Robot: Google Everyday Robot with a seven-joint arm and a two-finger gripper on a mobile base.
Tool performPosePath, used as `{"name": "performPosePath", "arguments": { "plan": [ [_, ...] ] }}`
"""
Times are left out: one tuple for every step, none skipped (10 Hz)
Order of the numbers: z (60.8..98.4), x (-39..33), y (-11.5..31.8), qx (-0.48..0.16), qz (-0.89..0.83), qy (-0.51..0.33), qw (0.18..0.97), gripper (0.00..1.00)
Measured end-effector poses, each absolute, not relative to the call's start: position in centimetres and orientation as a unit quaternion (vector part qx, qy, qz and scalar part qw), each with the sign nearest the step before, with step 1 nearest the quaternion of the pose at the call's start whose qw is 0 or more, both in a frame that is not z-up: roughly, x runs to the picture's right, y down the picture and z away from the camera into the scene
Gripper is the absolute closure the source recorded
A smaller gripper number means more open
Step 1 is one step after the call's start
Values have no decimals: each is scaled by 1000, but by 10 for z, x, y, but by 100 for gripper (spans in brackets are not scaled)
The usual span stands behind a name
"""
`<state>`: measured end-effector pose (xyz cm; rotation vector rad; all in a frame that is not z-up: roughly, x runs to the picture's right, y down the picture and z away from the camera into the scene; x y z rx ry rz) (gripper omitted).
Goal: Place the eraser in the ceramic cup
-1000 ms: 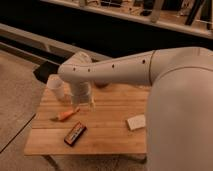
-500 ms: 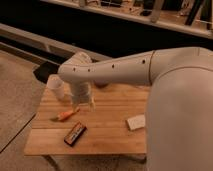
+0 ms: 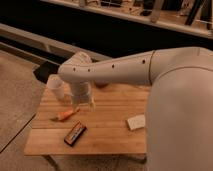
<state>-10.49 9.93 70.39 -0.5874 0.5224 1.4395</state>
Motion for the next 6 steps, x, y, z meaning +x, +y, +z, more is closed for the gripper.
{"name": "performPosePath", "arguments": {
  "plan": [
    [704, -105, 99, -262, 642, 233, 682, 35],
    [704, -105, 99, -262, 642, 233, 682, 35],
    [704, -105, 99, -262, 642, 233, 682, 35],
    [704, -105, 99, -262, 642, 233, 682, 35],
    [704, -105, 99, -261, 642, 233, 682, 35],
    [707, -101, 96, -253, 649, 234, 679, 35]
  ]
}}
